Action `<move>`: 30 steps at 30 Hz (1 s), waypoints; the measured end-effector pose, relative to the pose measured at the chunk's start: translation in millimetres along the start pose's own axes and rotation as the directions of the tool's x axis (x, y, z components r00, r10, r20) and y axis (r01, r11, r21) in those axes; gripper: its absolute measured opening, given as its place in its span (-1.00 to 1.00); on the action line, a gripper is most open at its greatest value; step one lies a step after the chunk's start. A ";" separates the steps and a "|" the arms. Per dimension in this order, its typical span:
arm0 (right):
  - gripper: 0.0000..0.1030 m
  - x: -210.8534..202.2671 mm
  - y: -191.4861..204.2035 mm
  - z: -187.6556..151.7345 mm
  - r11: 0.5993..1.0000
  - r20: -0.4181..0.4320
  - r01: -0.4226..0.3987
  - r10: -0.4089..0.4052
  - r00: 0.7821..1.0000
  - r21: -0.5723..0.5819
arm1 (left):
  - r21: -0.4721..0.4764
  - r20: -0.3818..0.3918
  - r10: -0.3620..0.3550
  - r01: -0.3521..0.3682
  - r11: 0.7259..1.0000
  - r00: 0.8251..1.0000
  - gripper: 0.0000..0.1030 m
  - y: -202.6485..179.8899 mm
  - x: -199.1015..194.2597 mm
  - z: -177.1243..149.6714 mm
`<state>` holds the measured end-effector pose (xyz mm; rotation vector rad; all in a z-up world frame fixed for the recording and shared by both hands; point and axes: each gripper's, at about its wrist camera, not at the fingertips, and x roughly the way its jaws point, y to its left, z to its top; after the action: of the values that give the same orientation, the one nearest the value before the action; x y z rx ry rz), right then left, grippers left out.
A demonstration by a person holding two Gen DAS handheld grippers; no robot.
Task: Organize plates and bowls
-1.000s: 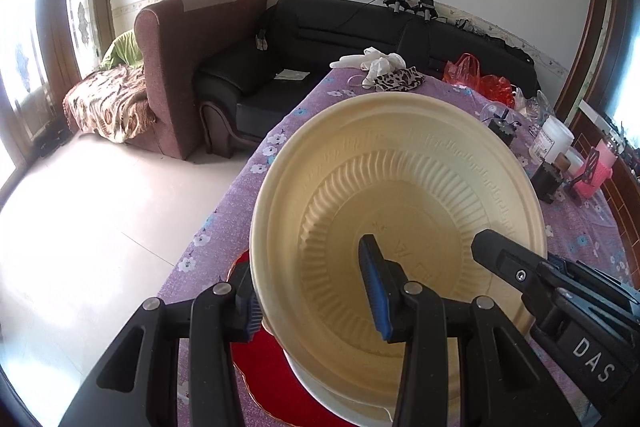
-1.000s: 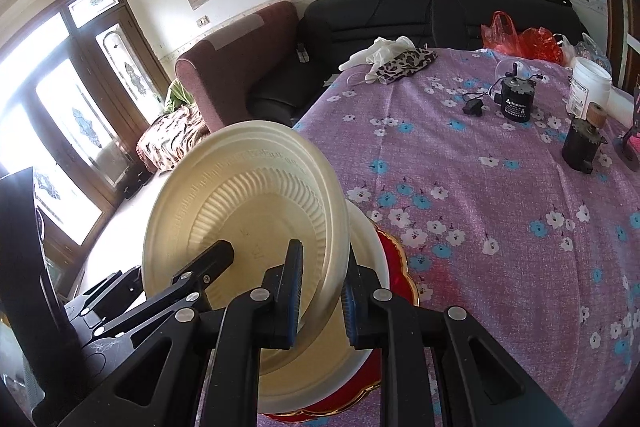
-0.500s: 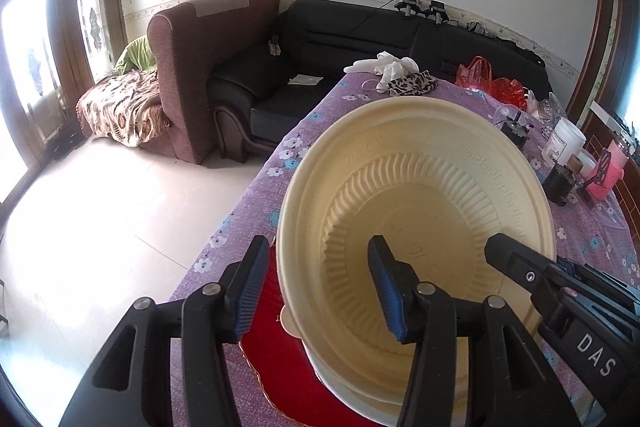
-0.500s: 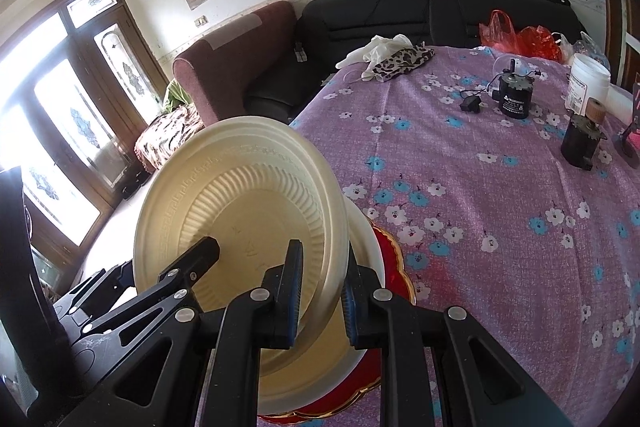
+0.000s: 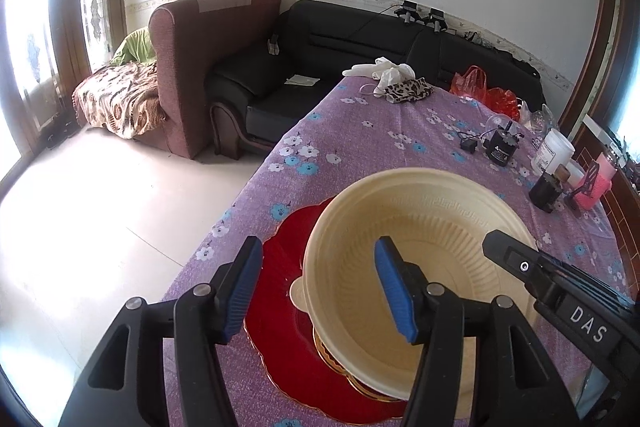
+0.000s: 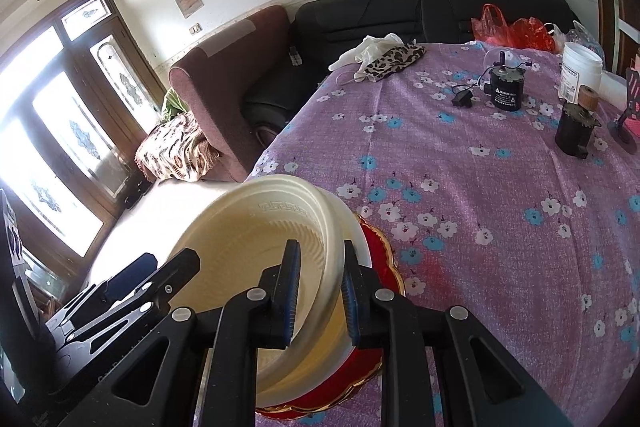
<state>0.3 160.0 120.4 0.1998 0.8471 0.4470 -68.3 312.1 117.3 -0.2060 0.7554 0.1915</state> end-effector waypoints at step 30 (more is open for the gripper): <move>0.19 -75.1 -44.5 -58.7 0.998 0.110 0.000 -0.007 0.994 0.066 | -0.102 0.173 0.076 -0.059 0.993 0.982 0.74 -5.6 -75.8 -53.3</move>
<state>-74.2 85.8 117.7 0.2816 0.7546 0.4014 -156.0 285.8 132.8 -0.2516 0.5778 0.3066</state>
